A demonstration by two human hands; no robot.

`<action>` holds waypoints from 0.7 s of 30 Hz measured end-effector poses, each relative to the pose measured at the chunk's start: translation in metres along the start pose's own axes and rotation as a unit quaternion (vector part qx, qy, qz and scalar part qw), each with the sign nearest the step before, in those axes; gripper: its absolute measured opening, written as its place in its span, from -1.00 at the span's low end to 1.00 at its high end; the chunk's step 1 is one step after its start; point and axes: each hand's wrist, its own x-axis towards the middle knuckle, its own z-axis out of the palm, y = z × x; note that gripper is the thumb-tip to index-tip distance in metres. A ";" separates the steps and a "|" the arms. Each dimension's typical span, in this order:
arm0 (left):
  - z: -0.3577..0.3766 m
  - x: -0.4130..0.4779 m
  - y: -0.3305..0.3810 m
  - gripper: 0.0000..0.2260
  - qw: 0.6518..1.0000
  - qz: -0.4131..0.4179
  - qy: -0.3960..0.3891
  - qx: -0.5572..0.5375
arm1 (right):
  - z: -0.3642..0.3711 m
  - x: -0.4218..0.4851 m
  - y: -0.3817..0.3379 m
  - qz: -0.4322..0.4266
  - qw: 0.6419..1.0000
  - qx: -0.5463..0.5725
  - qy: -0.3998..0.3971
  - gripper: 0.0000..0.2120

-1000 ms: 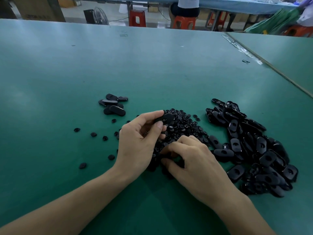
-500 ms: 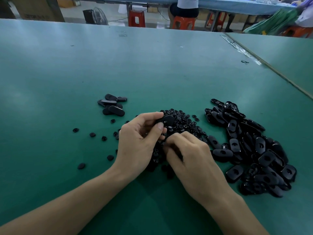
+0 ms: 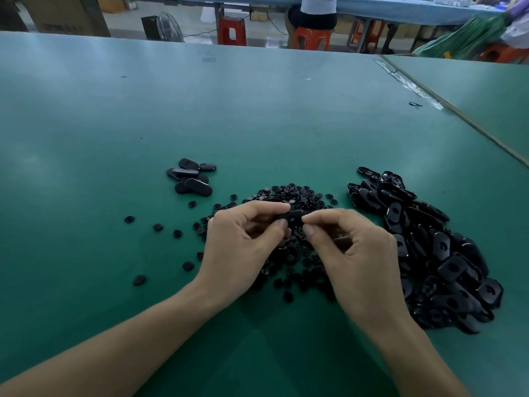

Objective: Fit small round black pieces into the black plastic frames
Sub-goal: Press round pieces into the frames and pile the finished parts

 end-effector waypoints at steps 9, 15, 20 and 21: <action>0.002 -0.003 0.005 -0.79 0.998 0.021 -0.027 0.050 | 0.007 0.000 0.001 0.053 0.996 0.070 -0.008 -0.80; 0.002 -0.004 0.006 -0.72 0.998 0.027 -0.030 0.056 | 0.009 -0.001 0.002 0.065 0.996 0.066 0.005 -0.83; 0.002 -0.004 0.009 -0.73 0.997 0.026 -0.027 0.060 | 0.009 -0.002 0.002 0.064 0.996 0.061 0.006 -0.82; 0.002 -0.004 0.009 -0.73 0.998 0.026 -0.027 0.059 | 0.009 -0.003 0.001 0.063 0.996 0.060 0.007 -0.82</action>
